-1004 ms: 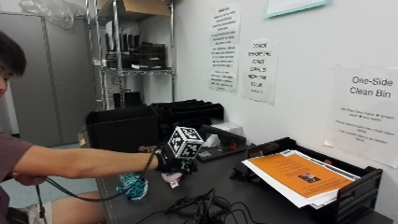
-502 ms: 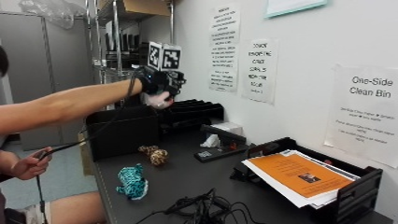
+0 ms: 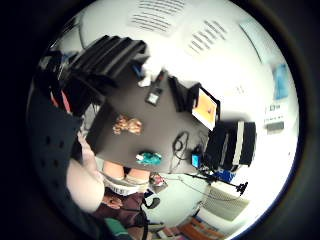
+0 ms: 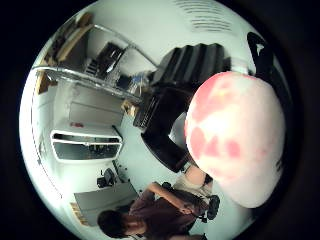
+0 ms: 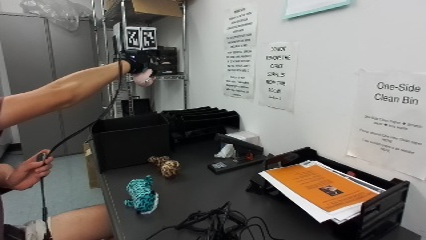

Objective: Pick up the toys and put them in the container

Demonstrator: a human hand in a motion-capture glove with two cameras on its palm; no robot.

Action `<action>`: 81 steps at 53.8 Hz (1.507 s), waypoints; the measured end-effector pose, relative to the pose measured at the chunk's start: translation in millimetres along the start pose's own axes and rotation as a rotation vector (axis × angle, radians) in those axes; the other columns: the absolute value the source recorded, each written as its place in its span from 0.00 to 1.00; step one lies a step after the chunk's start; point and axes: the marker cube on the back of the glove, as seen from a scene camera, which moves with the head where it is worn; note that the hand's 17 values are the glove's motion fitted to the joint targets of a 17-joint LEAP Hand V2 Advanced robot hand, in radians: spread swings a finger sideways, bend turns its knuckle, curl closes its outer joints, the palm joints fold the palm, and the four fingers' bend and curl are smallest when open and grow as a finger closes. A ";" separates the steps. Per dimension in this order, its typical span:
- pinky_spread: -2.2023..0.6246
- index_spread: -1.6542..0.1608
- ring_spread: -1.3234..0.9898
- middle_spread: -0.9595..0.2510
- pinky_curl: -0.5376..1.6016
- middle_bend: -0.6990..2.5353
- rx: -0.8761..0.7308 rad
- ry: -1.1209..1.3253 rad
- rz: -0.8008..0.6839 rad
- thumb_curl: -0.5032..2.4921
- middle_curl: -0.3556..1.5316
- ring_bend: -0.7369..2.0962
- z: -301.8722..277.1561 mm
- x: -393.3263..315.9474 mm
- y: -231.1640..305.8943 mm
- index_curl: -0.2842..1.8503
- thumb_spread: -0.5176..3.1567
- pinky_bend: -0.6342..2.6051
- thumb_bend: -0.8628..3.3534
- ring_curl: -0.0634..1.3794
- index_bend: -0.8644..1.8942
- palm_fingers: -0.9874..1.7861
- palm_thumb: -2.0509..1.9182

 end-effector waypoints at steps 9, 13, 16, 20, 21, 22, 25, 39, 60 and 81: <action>0.66 0.69 0.40 0.54 0.55 0.60 -0.046 -0.019 -0.109 0.50 0.72 0.82 39.0 -80.0 -43.2 0.48 0.24 0.66 0.22 0.58 0.65 0.56 0.71; 0.66 0.69 0.40 0.54 0.56 0.60 -0.048 -0.039 -0.147 0.51 0.72 0.82 52.0 -102.7 -53.2 0.50 0.24 0.66 0.22 0.58 0.64 0.55 0.71; 0.66 0.69 0.40 0.54 0.56 0.60 -0.011 -0.107 -0.195 0.51 0.73 0.83 59.8 -113.3 -53.0 0.51 0.24 0.66 0.21 0.58 0.64 0.55 0.72; 0.66 0.69 0.40 0.54 0.56 0.60 -0.005 -0.118 -0.167 0.52 0.73 0.83 75.0 -122.3 -55.5 0.53 0.23 0.66 0.21 0.58 0.63 0.54 0.71; 0.66 0.69 0.40 0.54 0.56 0.60 -0.015 -0.107 -0.164 0.52 0.73 0.83 79.3 -124.9 -56.9 0.53 0.23 0.66 0.21 0.58 0.63 0.54 0.72; 0.66 0.69 0.40 0.54 0.56 0.60 -0.022 -0.101 -0.170 0.52 0.73 0.83 83.2 -127.7 -58.2 0.53 0.23 0.67 0.21 0.58 0.63 0.54 0.72; 0.66 0.69 0.41 0.54 0.56 0.60 -0.033 -0.100 -0.224 0.52 0.73 0.83 94.7 -136.7 -61.7 0.55 0.23 0.67 0.21 0.58 0.62 0.54 0.72; 0.68 0.72 0.43 0.54 0.55 0.51 -0.268 -0.025 -0.234 0.52 0.69 0.82 142.4 -142.6 -65.9 0.55 0.30 0.66 0.20 0.56 0.48 0.30 0.70; 0.80 0.80 0.58 0.85 0.45 0.23 -0.285 0.033 -0.074 0.38 0.41 0.39 52.9 -76.3 -48.8 0.29 0.45 0.56 0.20 0.29 0.31 0.16 0.59; 0.81 0.80 0.59 0.84 0.42 0.24 -0.258 0.123 0.147 0.33 0.33 0.37 -13.1 110.6 97.2 0.20 0.48 0.51 0.20 0.29 0.31 0.22 0.59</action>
